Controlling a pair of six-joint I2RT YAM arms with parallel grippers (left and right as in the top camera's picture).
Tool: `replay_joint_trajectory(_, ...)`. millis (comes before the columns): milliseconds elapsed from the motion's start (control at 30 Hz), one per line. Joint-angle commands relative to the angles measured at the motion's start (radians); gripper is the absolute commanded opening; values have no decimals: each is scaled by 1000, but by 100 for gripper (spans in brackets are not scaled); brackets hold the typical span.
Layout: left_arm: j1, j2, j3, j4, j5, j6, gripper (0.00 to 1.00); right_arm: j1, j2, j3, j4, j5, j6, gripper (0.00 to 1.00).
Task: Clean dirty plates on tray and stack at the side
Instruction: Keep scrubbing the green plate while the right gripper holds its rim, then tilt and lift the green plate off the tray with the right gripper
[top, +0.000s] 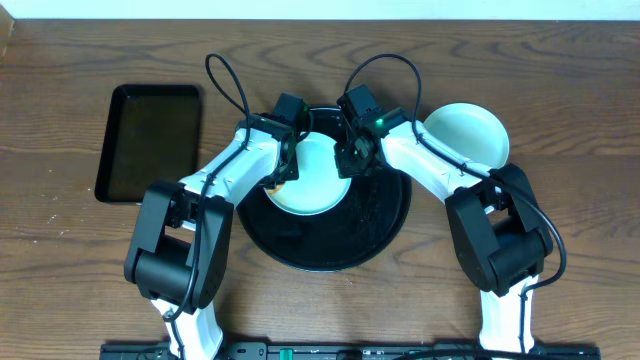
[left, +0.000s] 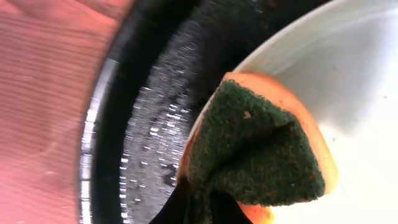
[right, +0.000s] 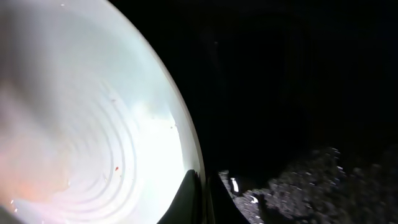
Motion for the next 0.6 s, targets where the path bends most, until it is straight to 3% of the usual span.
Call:
replay_joint_trajectory(0,40,-19,29,-43,-243,6,8,-16,18,-8,-19,108,-4,1)
replay_joint_trajectory(367,40,-265,45,-63,-238,-6,8,-19,-13,7,-20,113,-5,1)
replay_joint_trajectory(567,40,-282,37,-88,-95,-6,8,-20,-99,69,-84,211,-27,1)
